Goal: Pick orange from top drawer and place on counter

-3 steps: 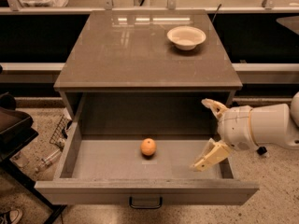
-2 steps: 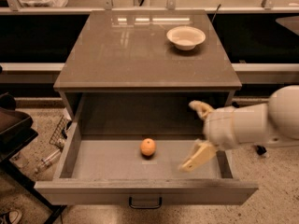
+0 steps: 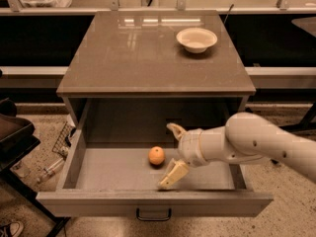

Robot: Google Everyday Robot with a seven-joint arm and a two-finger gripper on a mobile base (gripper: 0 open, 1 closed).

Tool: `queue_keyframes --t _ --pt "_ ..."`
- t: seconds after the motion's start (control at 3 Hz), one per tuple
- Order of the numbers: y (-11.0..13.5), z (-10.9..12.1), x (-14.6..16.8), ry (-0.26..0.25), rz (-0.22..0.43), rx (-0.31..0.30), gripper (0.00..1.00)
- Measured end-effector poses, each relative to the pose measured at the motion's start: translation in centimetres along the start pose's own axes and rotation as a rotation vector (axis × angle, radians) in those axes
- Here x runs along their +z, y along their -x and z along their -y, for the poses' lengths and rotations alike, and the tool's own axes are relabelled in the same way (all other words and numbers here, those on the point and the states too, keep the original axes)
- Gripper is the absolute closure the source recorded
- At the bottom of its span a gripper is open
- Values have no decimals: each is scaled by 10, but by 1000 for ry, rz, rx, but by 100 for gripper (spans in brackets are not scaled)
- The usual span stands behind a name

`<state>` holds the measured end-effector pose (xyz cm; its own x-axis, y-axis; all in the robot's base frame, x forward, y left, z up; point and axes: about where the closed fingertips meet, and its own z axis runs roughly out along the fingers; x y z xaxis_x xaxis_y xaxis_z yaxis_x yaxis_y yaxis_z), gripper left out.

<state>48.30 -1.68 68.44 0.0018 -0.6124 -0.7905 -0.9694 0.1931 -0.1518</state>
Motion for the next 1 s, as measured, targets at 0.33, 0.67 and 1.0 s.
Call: queue_keyframes --t 0.33,0.67,1.0 --pt "-12 -4 28 18 32 5 0" --pt "-14 8 53 40 39 1 0" --pt "-19 17 79 65 43 12 0"
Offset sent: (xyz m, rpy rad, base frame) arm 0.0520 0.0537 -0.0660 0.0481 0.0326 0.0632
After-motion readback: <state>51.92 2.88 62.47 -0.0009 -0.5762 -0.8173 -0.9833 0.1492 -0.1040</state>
